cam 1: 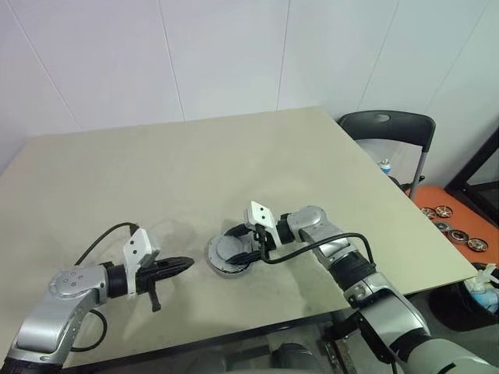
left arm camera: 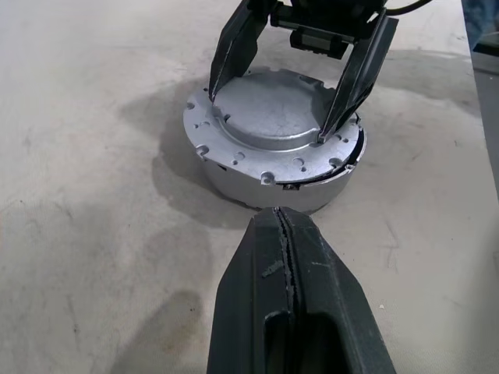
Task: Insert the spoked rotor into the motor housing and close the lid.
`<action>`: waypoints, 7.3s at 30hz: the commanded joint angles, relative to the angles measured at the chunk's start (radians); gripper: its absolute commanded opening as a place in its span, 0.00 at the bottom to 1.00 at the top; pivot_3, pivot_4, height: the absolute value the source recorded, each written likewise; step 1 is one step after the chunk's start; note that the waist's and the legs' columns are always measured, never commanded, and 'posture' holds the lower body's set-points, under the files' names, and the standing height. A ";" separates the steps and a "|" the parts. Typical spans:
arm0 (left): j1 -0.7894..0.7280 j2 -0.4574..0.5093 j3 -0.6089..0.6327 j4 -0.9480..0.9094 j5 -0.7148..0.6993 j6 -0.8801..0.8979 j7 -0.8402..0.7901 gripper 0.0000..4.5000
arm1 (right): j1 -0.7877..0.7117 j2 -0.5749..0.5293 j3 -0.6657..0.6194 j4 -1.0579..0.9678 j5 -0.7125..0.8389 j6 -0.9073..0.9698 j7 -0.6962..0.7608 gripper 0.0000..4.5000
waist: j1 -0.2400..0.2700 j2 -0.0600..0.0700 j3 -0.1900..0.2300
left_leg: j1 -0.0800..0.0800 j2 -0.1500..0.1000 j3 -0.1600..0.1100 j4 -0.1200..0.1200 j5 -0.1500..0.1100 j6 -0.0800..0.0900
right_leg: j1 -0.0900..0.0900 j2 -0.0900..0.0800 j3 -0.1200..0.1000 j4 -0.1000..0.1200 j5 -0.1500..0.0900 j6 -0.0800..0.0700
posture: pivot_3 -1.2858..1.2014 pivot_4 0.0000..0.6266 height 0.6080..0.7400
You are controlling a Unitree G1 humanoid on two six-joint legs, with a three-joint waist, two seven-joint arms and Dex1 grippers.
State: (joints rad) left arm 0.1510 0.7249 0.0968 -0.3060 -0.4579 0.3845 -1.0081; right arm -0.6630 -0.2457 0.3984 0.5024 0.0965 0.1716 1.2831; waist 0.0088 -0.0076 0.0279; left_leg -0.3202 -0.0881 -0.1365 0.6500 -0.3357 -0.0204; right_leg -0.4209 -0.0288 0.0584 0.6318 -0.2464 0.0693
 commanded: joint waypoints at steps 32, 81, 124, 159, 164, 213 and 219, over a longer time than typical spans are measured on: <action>0.023 -0.028 0.002 0.081 0.030 -0.082 0.003 0.00 | -0.011 -0.002 -0.018 -0.028 0.019 -0.007 0.028 0.71 | -0.008 -0.001 0.000 | 0.000 0.000 0.000 0.000 0.000 0.000 | -0.001 0.000 0.000 0.001 0.000 0.000 | 0.52 0.00 1.00; 0.023 -0.043 0.007 -0.001 0.008 -0.004 0.060 0.00 | -0.027 -0.002 -0.017 0.078 -0.016 -0.063 0.047 0.71 | -0.021 -0.001 -0.001 | 0.000 0.000 0.000 0.001 0.000 0.000 | -0.001 0.000 0.000 0.001 0.001 -0.001 | 0.52 0.00 1.00; -0.179 -0.111 -0.027 -0.002 -0.037 0.117 0.141 0.00 | -0.014 -0.029 0.037 0.177 -0.064 -0.067 0.080 0.71 | -0.016 0.000 -0.006 | 0.026 0.000 -0.001 0.000 0.000 0.000 | 0.027 0.000 -0.001 -0.001 0.000 -0.001 | 0.52 0.00 1.00; -0.231 -0.218 -0.189 0.021 -0.022 0.207 0.211 0.00 | -0.010 -0.019 0.043 0.176 -0.090 -0.078 0.050 0.71 | -0.019 0.001 -0.006 | 0.023 -0.001 -0.002 -0.001 -0.002 0.003 | 0.026 0.000 -0.001 -0.003 -0.001 0.001 | 0.52 0.00 1.00; -0.250 -0.233 -0.217 0.064 0.001 0.193 0.209 0.00 | -0.007 -0.017 0.039 0.171 -0.089 -0.075 0.043 0.71 | -0.019 0.002 -0.006 | 0.023 0.000 -0.002 -0.001 -0.002 0.003 | 0.026 0.000 -0.001 -0.003 -0.001 0.001 | 0.52 0.00 1.00; -0.290 -0.251 -0.221 0.135 0.051 0.160 0.205 0.00 | -0.071 -0.032 -0.049 0.116 -0.003 0.060 0.053 0.99 | -0.017 0.003 -0.005 | 0.013 -0.001 -0.003 -0.002 -0.002 0.003 | 0.016 -0.001 -0.001 -0.004 -0.001 0.001 | 0.52 0.00 1.00; -0.294 -0.242 -0.213 0.138 0.049 0.160 0.203 0.00 | -0.047 -0.045 -0.024 0.075 -0.005 0.062 0.091 0.99 | -0.016 0.003 -0.005 | 0.013 -0.001 -0.002 -0.002 -0.002 0.003 | 0.016 -0.001 -0.001 -0.004 -0.001 0.001 | 0.52 0.00 1.00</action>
State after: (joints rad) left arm -0.1330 0.4708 -0.1316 -0.1724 -0.4147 0.5406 -0.8046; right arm -0.7149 -0.2678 0.3708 0.6034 0.0998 0.2205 1.3530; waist -0.0071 -0.0047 0.0231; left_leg -0.3069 -0.0886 -0.1390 0.6483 -0.3377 -0.0173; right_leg -0.4047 -0.0296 0.0570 0.6281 -0.2474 0.0705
